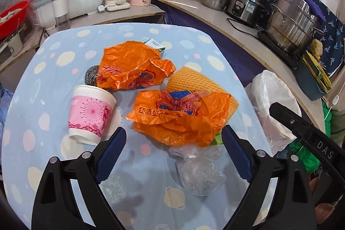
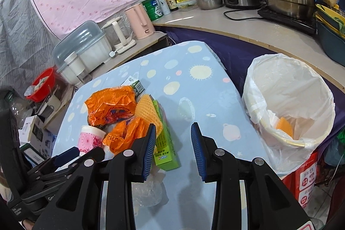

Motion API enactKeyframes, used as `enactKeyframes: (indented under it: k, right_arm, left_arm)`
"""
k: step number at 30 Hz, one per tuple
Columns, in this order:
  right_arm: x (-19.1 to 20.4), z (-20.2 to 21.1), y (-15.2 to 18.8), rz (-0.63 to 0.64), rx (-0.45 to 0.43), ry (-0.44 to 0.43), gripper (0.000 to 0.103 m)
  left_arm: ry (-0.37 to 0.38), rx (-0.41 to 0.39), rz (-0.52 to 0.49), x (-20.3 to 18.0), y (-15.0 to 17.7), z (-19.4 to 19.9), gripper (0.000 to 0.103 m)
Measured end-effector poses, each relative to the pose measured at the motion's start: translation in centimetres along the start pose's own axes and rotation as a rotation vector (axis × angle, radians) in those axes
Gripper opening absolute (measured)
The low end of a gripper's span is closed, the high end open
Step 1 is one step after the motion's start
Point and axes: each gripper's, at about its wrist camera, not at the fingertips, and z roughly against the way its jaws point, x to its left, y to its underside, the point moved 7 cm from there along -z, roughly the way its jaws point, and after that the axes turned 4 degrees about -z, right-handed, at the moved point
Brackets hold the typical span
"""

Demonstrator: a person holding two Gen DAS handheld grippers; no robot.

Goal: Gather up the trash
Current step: 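Grasp an orange plastic bag with the left gripper while the right grasps another mesh sleeve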

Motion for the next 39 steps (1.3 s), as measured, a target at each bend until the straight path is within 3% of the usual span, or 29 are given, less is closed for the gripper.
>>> enactKeyframes:
  k: [7, 11, 13, 18, 39]
  right_arm:
    - [-0.5, -0.7, 0.1, -0.009, 0.019, 0.011, 0.033]
    - [-0.8, -1.4, 0.1, -0.02, 0.035, 0.006, 0.033]
    - [-0.9, -1.8, 0.1, -0.024, 0.045, 0.003, 0.033]
    - [-0.3, -2.9, 0.1, -0.022, 0.062, -0.014, 0.033]
    - [5.0, -6.9, 1.0, 0.061, 0.121, -0.095, 0.032]
  left_arm:
    - [0.016, 0.007, -0.046, -1.3, 0.0, -2.3, 0.084]
    - [0.041, 0.025, -0.067, -1.7, -0.3, -3.7, 0.058]
    - [0.072, 0.042, -0.075, -1.9, -0.2, -4.2, 0.036]
    - [0.097, 0.036, -0.075, -1.6, -0.2, -3.6, 0.019]
    - [0.065, 0.002, 0.052, 3.3, -1.2, -1.0, 0.019]
